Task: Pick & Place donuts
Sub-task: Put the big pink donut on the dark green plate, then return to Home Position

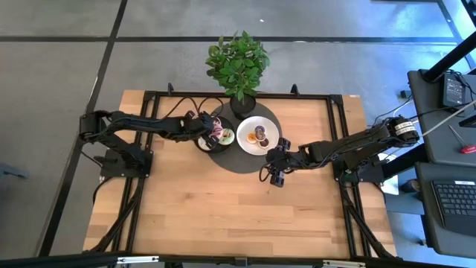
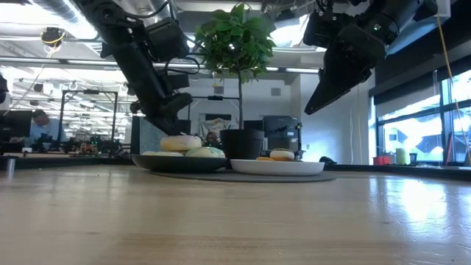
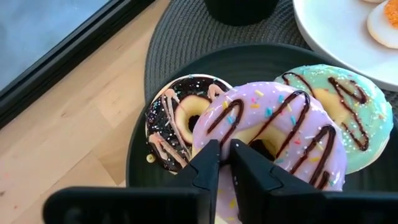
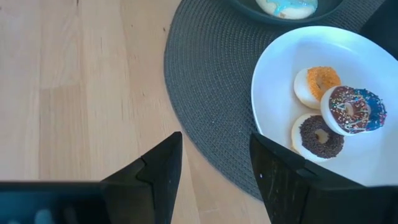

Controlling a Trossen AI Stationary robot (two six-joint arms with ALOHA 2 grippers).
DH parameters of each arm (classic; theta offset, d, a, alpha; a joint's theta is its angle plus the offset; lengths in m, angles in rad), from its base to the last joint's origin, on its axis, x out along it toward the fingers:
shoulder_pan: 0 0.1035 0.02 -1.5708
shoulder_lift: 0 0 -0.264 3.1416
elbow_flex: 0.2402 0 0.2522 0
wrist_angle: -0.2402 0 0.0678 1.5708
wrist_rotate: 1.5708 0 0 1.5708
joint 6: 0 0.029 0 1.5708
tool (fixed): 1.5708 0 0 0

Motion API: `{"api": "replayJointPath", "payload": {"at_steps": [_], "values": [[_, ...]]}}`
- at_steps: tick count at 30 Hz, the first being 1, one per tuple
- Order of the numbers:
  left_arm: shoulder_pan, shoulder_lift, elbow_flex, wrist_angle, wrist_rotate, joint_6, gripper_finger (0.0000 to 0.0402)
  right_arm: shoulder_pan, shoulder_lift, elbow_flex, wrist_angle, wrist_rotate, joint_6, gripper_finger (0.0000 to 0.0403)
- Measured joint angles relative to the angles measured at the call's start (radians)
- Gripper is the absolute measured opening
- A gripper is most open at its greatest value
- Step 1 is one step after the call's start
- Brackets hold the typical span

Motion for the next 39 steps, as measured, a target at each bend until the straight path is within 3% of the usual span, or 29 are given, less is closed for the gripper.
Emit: {"api": "replayJointPath", "payload": {"at_steps": [12, 15, 20, 23, 29, 33, 39], "values": [[0.000, -0.005, 0.012, -0.010, -0.026, 0.016, 0.0112, 0.000, 0.000, 0.000, -0.012, -0.003, 0.002, 0.0189], [-0.001, -0.040, 0.042, -0.082, -0.021, 0.020, 0.0123, 0.000, -0.002, 0.000, -0.026, -0.003, 0.008, 0.0189], [-0.033, -0.220, 0.037, -0.125, -0.036, 0.070, 0.0129, -0.002, -0.060, -0.010, -0.036, -0.168, -0.013, 0.0189], [-0.100, -0.371, -0.029, -0.103, -0.048, 0.070, 0.0128, 0.000, -0.151, -0.084, 0.017, -0.176, -0.026, 0.0189], [-0.304, -0.660, -0.252, 0.066, -0.041, 0.093, 0.0124, -0.001, -0.400, -0.342, 0.307, -0.141, -0.034, 0.0189], [-0.414, -0.805, -0.381, 0.166, -0.035, 0.124, 0.0127, 0.000, -0.547, -0.505, 0.497, -0.158, -0.053, 0.0189], [-0.502, -0.945, -0.544, 0.308, -0.093, 0.127, 0.0128, -0.003, -0.729, -0.652, 0.564, -0.158, -0.048, 0.0189]]}}
